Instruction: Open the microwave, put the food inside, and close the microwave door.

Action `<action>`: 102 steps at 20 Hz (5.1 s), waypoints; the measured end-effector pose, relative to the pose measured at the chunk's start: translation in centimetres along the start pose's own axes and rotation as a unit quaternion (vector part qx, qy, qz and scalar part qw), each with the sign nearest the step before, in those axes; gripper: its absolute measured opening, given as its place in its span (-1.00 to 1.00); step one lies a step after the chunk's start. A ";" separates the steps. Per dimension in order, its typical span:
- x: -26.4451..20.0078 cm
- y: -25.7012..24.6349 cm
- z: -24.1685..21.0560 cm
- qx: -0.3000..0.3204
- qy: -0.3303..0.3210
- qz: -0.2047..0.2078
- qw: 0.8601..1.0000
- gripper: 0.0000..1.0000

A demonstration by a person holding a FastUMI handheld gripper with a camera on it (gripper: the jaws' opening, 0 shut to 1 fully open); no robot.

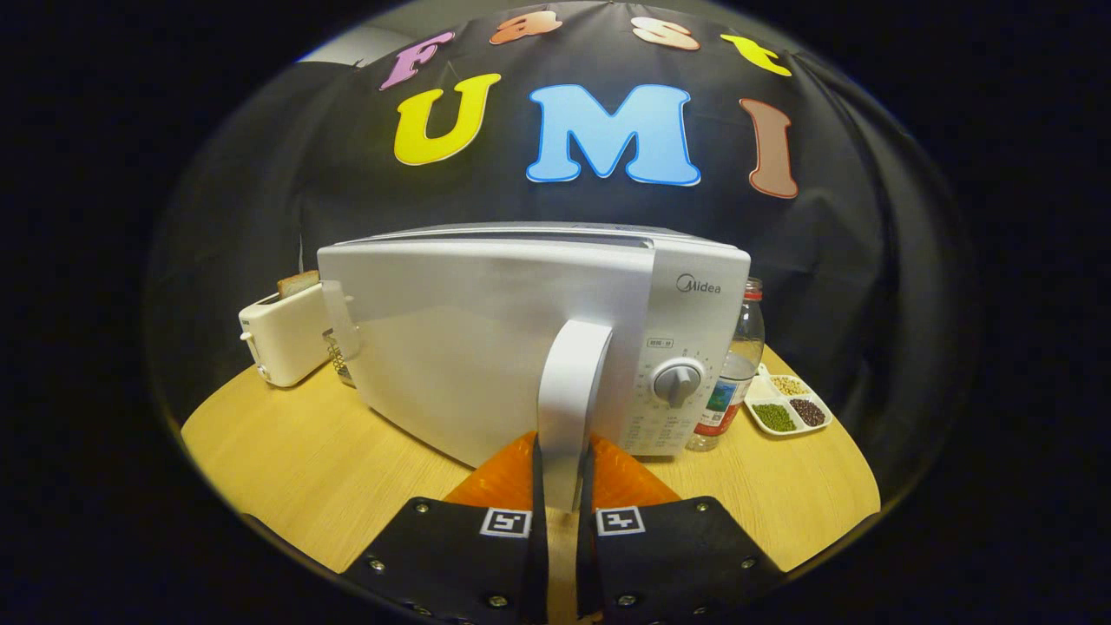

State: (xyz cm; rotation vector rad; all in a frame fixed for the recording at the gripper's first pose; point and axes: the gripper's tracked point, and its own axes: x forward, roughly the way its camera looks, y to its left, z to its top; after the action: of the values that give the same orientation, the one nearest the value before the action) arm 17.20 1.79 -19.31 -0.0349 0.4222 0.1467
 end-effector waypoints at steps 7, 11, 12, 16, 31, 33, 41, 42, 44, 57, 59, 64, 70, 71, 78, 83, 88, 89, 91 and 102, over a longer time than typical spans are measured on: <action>-5.2 4.9 -2.2 0.009 0.010 0.018 1.000 -0.73; -7.6 7.9 -3.2 0.002 0.013 0.026 1.000 -0.61; -8.1 8.6 -3.3 0.000 0.013 0.027 1.000 -0.60; -9.7 11.5 -4.2 0.000 0.019 0.035 0.999 -0.56; -14.3 23.2 -5.4 -0.044 0.001 0.070 0.997 -0.46; -14.2 24.5 -5.5 -0.044 0.002 0.075 0.996 -0.46; -14.5 27.1 -5.7 -0.048 0.014 0.061 0.997 -0.46; -14.8 27.4 -5.7 -0.044 0.017 0.065 0.997 -0.46; -15.5 28.8 -5.8 -0.028 0.022 0.092 0.995 -0.44; -23.3 25.8 0.0 -0.037 -0.107 0.185 0.976 0.97; -23.0 23.1 -0.5 -0.036 -0.108 0.155 0.981 0.97; -22.0 15.8 -3.2 -0.010 -0.081 0.078 0.994 0.98; -20.2 9.3 -7.7 0.008 -0.036 0.011 0.999 0.98; -19.9 8.7 -8.5 0.013 -0.025 0.006 1.000 0.98; -18.2 5.7 -15.7 0.031 0.066 -0.024 0.997 0.99; -17.6 4.8 -18.8 0.051 0.114 -0.031 0.992 0.99; -17.2 5.0 -19.9 0.055 0.136 -0.026 0.989 0.99; -17.1 5.1 -20.1 0.056 0.139 -0.025 0.988 0.99; -16.9 5.5 -20.2 0.052 0.145 -0.015 0.988 0.93; -14.7 6.9 -12.8 0.128 0.095 0.031 0.987 0.48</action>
State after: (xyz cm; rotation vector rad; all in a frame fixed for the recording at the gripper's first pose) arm -2.24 5.81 -24.99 0.2189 0.6308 0.1509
